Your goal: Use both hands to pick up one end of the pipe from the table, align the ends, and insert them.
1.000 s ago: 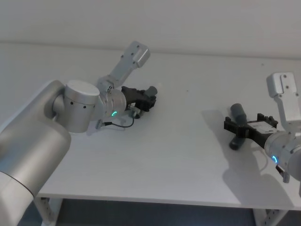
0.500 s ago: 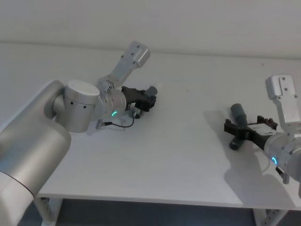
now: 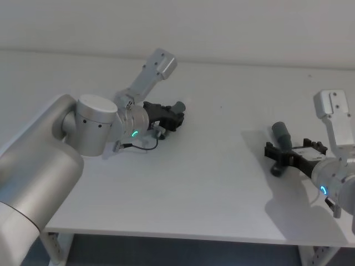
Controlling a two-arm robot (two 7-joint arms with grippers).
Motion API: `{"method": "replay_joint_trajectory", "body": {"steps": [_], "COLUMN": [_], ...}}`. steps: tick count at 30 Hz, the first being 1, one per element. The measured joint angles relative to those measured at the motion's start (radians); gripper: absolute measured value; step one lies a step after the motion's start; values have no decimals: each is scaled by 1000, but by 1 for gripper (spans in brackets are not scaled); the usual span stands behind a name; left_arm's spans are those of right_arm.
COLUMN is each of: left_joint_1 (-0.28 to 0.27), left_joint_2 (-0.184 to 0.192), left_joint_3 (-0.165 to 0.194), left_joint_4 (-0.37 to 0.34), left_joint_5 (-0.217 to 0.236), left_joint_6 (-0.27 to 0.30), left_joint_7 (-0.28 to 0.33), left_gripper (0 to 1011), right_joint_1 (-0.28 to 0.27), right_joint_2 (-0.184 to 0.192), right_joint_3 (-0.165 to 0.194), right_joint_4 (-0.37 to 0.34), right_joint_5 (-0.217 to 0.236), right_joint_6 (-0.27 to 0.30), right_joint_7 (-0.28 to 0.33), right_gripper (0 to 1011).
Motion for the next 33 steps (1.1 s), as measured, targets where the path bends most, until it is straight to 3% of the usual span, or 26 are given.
{"method": "replay_joint_trajectory", "body": {"steps": [15, 25, 33], "left_joint_1": [0, 0, 0], "left_joint_2": [0, 0, 0], "left_joint_3": [0, 0, 0], "left_joint_4": [0, 0, 0], "left_joint_5": [0, 0, 0], "left_joint_6": [0, 0, 0], "left_joint_7": [0, 0, 0], "left_gripper": [368, 368, 368], "right_joint_1": [-5, -7, -7], "right_joint_2": [-23, -30, -32], "right_joint_3": [18, 24, 26], "right_joint_4": [-1, -1, -1], "right_joint_5": [2, 5, 6], "right_joint_6": [26, 32, 34], "right_joint_7": [-6, -6, -6], "right_gripper": [978, 738, 469]}}
